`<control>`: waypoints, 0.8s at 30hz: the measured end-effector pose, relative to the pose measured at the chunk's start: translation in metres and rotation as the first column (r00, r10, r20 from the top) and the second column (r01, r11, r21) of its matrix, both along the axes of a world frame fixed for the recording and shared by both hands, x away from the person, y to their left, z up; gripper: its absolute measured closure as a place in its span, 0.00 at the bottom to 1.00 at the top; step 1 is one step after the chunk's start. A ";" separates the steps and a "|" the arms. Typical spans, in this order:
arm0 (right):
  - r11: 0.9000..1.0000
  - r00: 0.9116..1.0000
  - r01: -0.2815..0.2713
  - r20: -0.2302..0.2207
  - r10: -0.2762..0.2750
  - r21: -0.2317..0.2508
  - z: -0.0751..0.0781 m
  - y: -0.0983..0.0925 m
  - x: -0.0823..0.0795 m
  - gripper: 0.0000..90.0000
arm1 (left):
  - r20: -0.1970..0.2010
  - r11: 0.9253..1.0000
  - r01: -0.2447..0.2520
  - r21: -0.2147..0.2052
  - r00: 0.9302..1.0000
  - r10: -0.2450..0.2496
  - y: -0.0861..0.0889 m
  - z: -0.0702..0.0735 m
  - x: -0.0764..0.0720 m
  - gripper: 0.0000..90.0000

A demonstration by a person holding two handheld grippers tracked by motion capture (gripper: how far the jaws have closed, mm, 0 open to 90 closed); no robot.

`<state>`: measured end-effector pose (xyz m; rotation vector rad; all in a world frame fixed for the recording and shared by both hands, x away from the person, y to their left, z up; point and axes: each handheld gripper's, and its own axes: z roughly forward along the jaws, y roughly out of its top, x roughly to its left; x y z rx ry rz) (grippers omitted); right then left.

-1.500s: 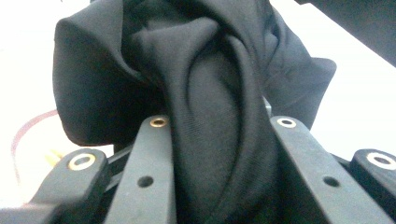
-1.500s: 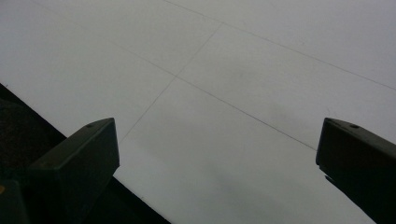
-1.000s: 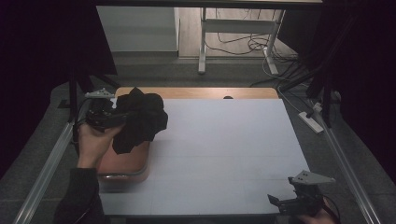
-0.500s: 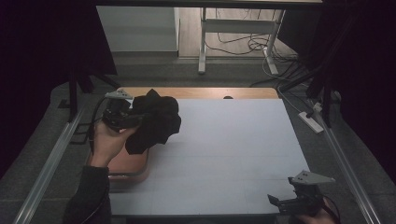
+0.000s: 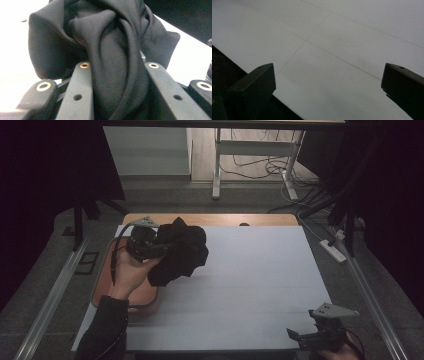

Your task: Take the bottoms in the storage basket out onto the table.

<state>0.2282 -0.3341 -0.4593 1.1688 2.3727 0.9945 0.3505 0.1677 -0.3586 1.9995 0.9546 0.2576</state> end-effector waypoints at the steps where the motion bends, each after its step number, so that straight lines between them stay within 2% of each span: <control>1: 1.000 1.000 0.000 0.000 0.000 0.000 0.000 0.000 0.000 0.00 | 0.000 1.000 0.003 -0.001 1.000 -0.003 -0.002 -0.001 0.000 0.81; 14: 1.000 1.000 0.001 0.001 -0.001 -0.002 0.000 0.000 0.000 0.00 | -0.009 0.997 0.072 0.012 0.997 -0.072 -0.039 -0.010 0.004 0.81; 24: 1.000 1.000 0.000 0.002 0.000 -0.002 0.000 0.000 0.000 0.00 | -0.014 0.994 0.106 0.031 0.994 -0.105 -0.065 -0.022 0.008 0.81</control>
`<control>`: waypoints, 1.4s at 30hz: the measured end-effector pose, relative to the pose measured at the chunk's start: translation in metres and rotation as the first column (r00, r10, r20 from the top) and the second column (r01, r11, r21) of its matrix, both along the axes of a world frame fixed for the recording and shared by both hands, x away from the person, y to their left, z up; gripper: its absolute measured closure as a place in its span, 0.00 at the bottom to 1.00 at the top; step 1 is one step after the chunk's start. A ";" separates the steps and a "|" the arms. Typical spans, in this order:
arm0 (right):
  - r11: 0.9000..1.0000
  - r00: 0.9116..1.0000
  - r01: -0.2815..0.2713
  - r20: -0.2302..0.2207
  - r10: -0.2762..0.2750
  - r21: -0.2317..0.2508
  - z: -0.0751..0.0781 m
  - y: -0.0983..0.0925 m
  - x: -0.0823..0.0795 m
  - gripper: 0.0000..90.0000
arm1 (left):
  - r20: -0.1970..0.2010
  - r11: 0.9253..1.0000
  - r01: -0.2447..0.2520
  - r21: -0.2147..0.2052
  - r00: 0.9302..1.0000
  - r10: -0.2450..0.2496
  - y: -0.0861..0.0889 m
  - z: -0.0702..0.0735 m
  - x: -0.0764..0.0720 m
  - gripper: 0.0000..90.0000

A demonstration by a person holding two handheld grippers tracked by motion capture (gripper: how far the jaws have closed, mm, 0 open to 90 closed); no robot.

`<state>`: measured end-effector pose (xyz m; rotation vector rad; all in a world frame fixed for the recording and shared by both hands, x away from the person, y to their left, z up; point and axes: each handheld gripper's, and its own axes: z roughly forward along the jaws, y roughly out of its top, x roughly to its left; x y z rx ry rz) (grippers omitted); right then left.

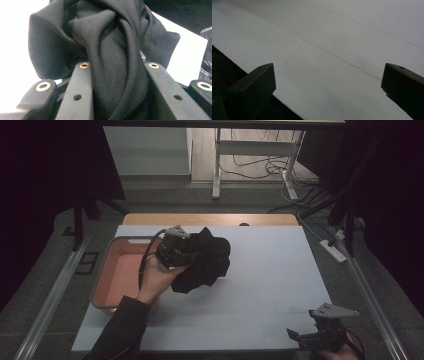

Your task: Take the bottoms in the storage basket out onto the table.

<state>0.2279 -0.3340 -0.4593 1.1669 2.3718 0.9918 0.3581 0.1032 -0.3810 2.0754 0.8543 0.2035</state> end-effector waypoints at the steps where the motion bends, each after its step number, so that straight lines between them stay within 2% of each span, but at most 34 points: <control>1: 1.000 1.000 0.000 0.000 0.000 0.000 0.000 0.000 0.000 0.00 | -0.001 1.000 0.002 0.002 1.000 -0.002 -0.002 -0.002 0.001 0.81; 9: 1.000 1.000 -0.002 0.000 0.002 0.000 0.000 0.000 0.000 0.00 | -0.011 0.999 0.025 0.024 1.000 -0.025 -0.021 -0.017 0.006 0.80; 15: 1.000 1.000 -0.004 0.002 0.004 0.001 0.000 0.000 0.000 0.00 | -0.031 0.998 0.020 0.057 0.999 -0.018 -0.032 -0.035 0.012 0.80; 24: 1.000 1.000 -0.005 0.000 0.005 0.002 0.000 0.000 0.000 0.00 | -0.060 0.990 0.017 0.139 0.998 -0.009 -0.047 -0.064 0.018 0.79; 30: 1.000 1.000 -0.007 0.000 0.007 0.003 0.000 0.000 0.000 0.00 | -0.091 0.985 0.019 0.173 0.996 -0.003 -0.053 -0.083 0.022 0.79; 34: 1.000 1.000 -0.008 0.000 0.008 0.004 0.000 0.000 0.000 0.00 | -0.115 0.984 0.017 0.179 0.993 0.003 -0.055 -0.094 0.025 0.78; 37: 1.000 1.000 -0.009 -0.001 0.009 0.004 0.000 0.000 0.000 0.00 | -0.118 0.981 0.026 0.192 0.993 -0.003 -0.055 -0.100 0.026 0.78; 40: 1.000 1.000 -0.009 0.000 0.009 0.003 0.000 0.000 -0.001 0.00 | -0.120 0.975 0.046 0.217 0.993 -0.020 -0.055 -0.109 0.028 0.77; 42: 1.000 1.000 -0.010 0.001 0.010 0.005 0.000 0.000 -0.001 0.00 | -0.130 0.974 0.049 0.220 0.991 -0.021 -0.054 -0.116 0.030 0.76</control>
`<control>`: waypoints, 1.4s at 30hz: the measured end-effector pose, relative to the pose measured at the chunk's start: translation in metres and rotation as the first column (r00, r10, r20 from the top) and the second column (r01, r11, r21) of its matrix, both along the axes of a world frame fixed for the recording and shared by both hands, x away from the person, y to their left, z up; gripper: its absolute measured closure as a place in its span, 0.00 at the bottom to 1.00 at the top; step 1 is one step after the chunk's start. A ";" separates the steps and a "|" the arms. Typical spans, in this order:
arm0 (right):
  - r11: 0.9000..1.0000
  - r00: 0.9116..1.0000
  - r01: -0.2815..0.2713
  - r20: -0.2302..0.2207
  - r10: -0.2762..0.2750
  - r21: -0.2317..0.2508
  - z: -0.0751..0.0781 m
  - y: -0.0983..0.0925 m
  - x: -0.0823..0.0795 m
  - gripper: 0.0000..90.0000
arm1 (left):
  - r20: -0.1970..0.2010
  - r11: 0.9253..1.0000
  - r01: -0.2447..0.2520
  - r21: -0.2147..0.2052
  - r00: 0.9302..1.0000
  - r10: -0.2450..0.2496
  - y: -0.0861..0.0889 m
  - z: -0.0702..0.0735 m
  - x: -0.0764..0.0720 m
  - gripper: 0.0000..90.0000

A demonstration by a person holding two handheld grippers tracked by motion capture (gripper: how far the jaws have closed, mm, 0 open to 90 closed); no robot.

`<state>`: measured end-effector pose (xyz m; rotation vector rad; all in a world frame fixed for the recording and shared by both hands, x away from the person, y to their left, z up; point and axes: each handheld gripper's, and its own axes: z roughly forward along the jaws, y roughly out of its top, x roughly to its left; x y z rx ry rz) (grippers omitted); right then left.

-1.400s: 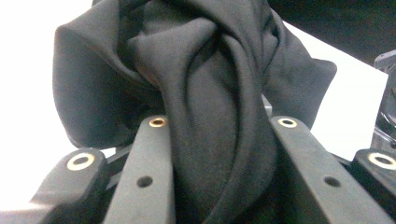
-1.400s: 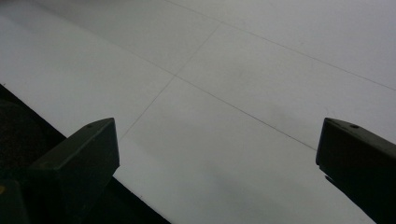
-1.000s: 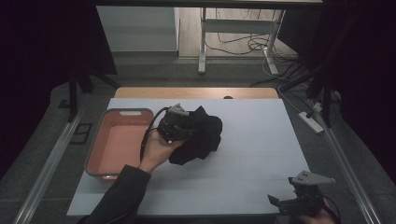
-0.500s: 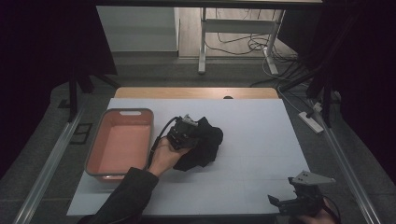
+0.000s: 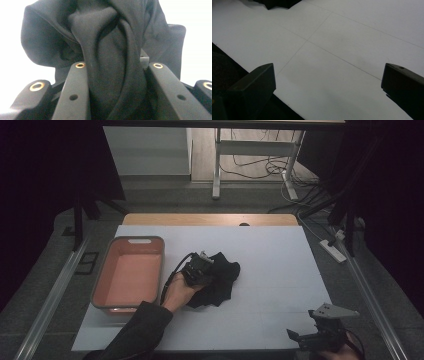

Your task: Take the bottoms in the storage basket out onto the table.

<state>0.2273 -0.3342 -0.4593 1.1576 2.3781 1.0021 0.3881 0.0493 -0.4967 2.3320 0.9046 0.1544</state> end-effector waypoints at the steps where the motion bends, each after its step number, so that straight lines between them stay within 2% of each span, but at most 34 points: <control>1: 1.000 1.000 0.000 0.000 0.000 0.000 0.000 0.000 0.000 0.00 | -0.005 1.000 -0.002 0.000 1.000 0.002 0.000 -0.002 0.001 0.75; 6: 1.000 1.000 -0.002 -0.001 0.002 0.000 0.000 0.000 0.000 0.00 | -0.007 1.000 -0.017 0.011 1.000 0.017 0.001 -0.011 0.002 0.70; 9: 1.000 1.000 -0.003 -0.001 0.003 0.000 0.000 0.000 0.000 0.00 | 0.001 0.999 -0.015 0.045 1.000 0.015 -0.001 -0.019 0.002 0.61; 11: 1.000 1.000 -0.005 0.001 0.005 -0.001 0.000 0.000 0.000 0.00 | 0.008 0.999 -0.019 0.035 1.000 0.019 -0.001 -0.022 0.002 0.56; 21: 1.000 1.000 -0.009 0.000 0.009 -0.003 0.000 0.000 0.000 0.00 | 0.015 0.998 -0.036 0.047 0.999 0.035 -0.002 -0.022 0.003 0.42; 26: 1.000 1.000 -0.012 0.001 0.012 -0.003 0.000 0.000 -0.001 0.00 | 0.019 0.998 -0.045 0.054 0.999 0.044 -0.001 -0.021 0.004 0.27; 29: 1.000 1.000 -0.014 0.002 0.014 -0.003 0.000 0.000 -0.001 0.00 | 0.015 0.998 -0.048 0.041 0.999 0.048 0.000 -0.018 0.005 0.16; 32: 1.000 1.000 -0.014 0.001 0.014 -0.001 0.000 0.000 -0.001 0.00 | 0.011 0.998 -0.055 0.030 0.998 0.055 0.000 -0.014 0.005 0.11; 38: 1.000 1.000 -0.016 0.002 0.016 -0.002 0.000 0.000 -0.001 0.00 | 0.002 0.999 -0.042 -0.017 0.999 0.042 0.003 -0.008 0.004 0.02; 42: 1.000 1.000 -0.017 0.002 0.017 -0.002 0.000 0.000 -0.001 0.00 | 0.014 1.000 -0.019 -0.019 1.000 0.019 0.004 -0.006 0.002 0.00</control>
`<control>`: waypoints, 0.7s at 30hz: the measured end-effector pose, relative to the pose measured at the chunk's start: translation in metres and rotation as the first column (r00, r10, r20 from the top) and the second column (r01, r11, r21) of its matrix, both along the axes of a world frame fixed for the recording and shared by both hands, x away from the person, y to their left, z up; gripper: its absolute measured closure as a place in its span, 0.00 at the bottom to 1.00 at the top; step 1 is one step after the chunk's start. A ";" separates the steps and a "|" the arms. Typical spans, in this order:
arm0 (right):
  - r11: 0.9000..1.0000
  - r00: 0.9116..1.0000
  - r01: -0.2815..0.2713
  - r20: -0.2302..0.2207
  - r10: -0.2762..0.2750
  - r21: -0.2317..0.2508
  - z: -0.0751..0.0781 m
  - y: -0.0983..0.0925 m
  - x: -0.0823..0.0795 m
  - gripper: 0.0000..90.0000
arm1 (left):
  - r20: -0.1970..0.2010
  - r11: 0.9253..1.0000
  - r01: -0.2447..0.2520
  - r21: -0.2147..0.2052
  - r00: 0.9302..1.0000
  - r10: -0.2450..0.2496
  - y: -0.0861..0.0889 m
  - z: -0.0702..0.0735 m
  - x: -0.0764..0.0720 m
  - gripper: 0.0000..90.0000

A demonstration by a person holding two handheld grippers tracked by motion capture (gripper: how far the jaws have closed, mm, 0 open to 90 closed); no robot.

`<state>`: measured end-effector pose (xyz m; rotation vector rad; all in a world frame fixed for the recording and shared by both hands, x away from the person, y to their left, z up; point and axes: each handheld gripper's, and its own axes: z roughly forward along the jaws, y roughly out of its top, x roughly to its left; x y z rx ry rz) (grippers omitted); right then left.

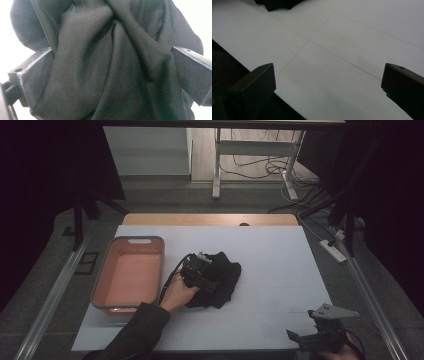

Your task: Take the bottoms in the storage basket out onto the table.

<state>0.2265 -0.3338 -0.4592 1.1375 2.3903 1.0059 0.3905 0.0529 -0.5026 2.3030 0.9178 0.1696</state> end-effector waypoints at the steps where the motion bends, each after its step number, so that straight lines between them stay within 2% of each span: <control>1: 1.000 1.000 0.000 0.000 0.000 0.000 0.000 0.000 0.000 0.00 | 0.004 1.000 0.004 0.003 1.000 -0.004 0.000 0.000 0.000 0.00; 5: 1.000 1.000 -0.001 0.000 0.001 -0.002 0.000 0.000 0.000 0.00 | 0.022 1.000 0.015 -0.001 1.000 -0.015 -0.001 0.000 -0.002 0.00; 13: 1.000 1.000 -0.002 0.000 0.002 -0.002 0.000 0.000 0.000 0.00 | 0.018 0.997 0.037 -0.062 0.999 -0.035 0.002 0.006 -0.003 0.00; 21: 1.000 1.000 -0.003 0.000 0.003 -0.003 0.000 0.000 0.000 0.00 | 0.060 0.993 0.053 -0.109 0.997 -0.047 0.007 0.018 -0.007 0.00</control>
